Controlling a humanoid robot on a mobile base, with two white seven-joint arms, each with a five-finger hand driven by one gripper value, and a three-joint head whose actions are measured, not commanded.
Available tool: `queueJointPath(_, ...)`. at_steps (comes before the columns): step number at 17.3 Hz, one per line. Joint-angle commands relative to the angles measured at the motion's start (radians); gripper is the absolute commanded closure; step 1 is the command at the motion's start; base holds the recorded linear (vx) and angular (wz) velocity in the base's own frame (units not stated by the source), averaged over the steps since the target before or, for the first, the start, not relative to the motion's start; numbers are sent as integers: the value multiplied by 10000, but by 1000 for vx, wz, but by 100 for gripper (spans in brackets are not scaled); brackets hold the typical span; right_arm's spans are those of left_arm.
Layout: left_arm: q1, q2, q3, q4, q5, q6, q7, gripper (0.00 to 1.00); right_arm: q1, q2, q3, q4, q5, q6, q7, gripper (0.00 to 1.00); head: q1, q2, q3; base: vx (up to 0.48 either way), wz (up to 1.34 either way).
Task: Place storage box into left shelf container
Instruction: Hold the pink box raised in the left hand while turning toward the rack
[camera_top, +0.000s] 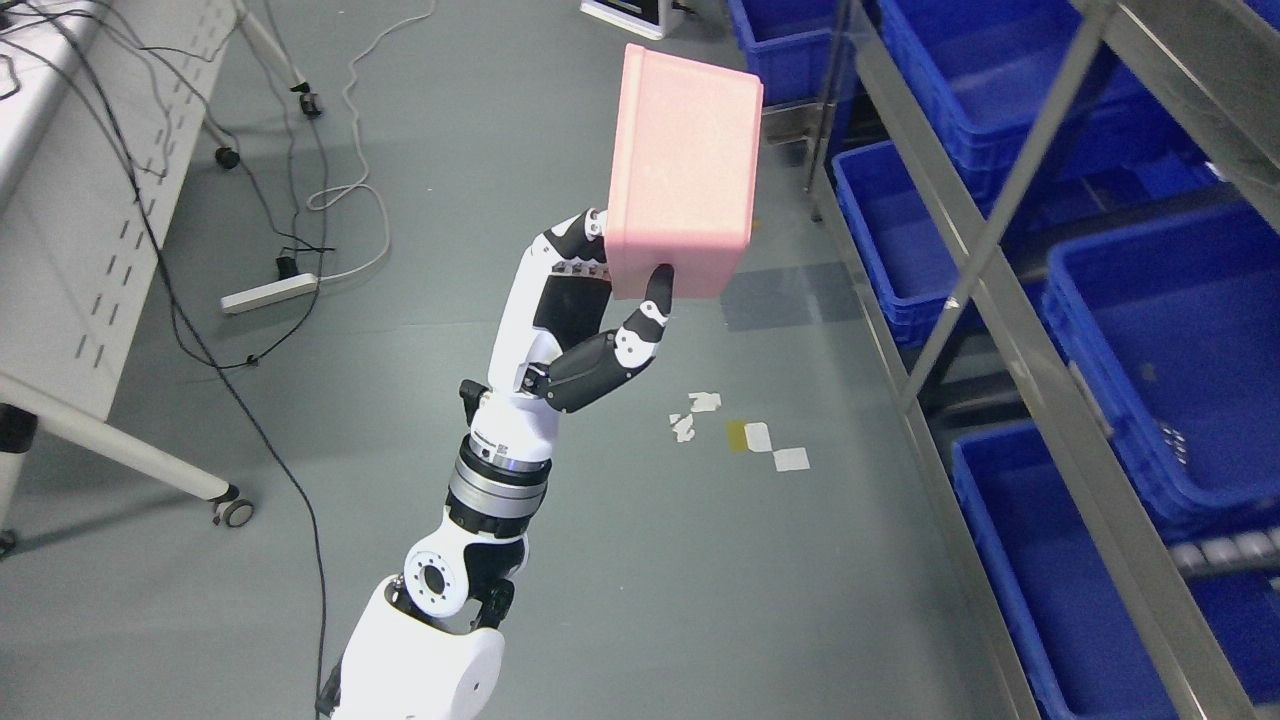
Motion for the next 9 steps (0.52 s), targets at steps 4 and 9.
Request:
queueJointPath(4,20,174,-40,-113,-2,-51,-7,96,92,-175,-46,-175,16,-1,8,0,0,0,0,305,413)
queueJointPath(9,20,174,-55,-98,-2,-82,-22,96,92,-175,-46,-175,16,-1,8,0,0,0,0,347,185)
